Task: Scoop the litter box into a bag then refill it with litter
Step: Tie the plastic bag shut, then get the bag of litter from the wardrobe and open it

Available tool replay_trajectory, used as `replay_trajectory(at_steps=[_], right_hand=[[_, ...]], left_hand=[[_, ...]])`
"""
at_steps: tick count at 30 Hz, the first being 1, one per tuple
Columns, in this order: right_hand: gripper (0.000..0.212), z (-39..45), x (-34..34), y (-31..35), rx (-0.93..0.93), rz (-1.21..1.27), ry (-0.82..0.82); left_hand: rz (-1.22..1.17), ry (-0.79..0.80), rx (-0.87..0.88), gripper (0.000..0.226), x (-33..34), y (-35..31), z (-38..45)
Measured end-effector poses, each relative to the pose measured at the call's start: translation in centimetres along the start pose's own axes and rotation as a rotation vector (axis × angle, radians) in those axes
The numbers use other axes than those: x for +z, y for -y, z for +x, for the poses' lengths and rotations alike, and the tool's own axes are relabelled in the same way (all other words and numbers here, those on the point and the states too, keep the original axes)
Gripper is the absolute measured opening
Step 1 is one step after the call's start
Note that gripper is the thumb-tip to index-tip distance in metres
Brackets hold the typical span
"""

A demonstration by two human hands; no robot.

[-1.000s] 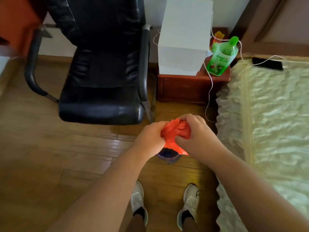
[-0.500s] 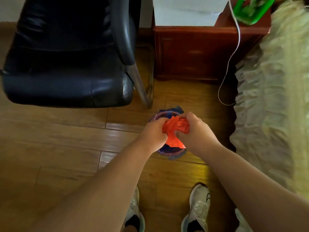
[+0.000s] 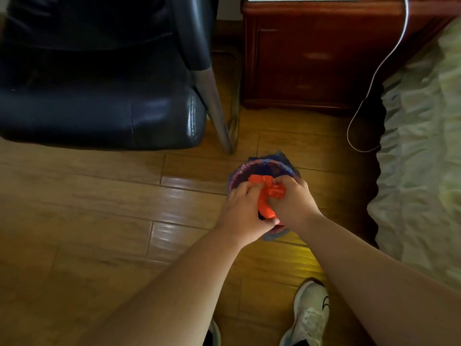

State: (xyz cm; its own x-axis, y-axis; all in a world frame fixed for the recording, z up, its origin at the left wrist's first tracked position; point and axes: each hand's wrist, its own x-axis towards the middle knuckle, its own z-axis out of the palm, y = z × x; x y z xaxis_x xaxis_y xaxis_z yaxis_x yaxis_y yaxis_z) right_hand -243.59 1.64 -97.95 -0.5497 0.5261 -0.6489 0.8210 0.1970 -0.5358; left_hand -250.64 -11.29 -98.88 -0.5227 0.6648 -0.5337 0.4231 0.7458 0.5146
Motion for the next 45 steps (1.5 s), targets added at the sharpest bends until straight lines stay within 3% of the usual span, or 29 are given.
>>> replay_trajectory(at_steps=[4, 6, 9, 12, 16, 19, 23, 26, 33, 39, 45], right_hand=[[0.043, 1.8, 0.8, -1.0, -0.026, -0.075, 0.012], [0.041, 2.9, 1.2, -1.5, -0.034, -0.104, 0.020], [0.039, 4.9, 2.1, -2.8, -0.025, -0.127, 0.030], [0.047, 6.7, 3.9, -4.0, -0.054, -0.182, 0.080], [0.054, 9.1, 6.9, -5.9, -0.020, -0.238, 0.220], [0.063, 11.0, 8.7, -7.9, -0.054, -0.380, 0.330], [0.077, 10.1, 7.0, -7.0, -0.037, -0.403, 0.195], [0.060, 5.5, 2.6, -2.6, -0.015, -0.414, 0.057], [0.048, -6.6, -12.1, 9.5, 0.035, -0.403, -0.145], [0.059, -21.5, -26.6, 21.4, -0.038, -0.346, -0.291], [0.051, -38.5, -38.6, 31.1, -0.208, -0.344, -0.433]], left_hand=[[-0.069, 0.049, -0.002, 0.031, 0.4, 0.1, 2.9], [-0.025, 0.048, 0.004, 0.022, 0.8, 0.3, 4.5], [0.039, 0.034, 0.008, 0.033, 2.5, 1.3, 6.7], [0.079, 0.021, 0.002, 0.025, 4.6, 2.9, 8.7], [0.080, 0.137, -0.051, 0.023, 7.6, 5.4, 10.9], [0.089, 0.290, -0.035, 0.047, 9.4, 6.4, 11.2], [0.097, 0.252, -0.069, 0.063, 9.2, 6.4, 10.9], [0.115, 0.179, -0.091, 0.056, 4.5, 3.4, 8.3], [0.191, 0.005, 0.024, 0.040, -12.6, -8.7, -0.3], [0.182, -0.130, 0.202, 0.041, -29.6, -23.7, -12.6], [0.186, -0.298, 0.348, 0.037, -43.2, -36.8, -26.4]])
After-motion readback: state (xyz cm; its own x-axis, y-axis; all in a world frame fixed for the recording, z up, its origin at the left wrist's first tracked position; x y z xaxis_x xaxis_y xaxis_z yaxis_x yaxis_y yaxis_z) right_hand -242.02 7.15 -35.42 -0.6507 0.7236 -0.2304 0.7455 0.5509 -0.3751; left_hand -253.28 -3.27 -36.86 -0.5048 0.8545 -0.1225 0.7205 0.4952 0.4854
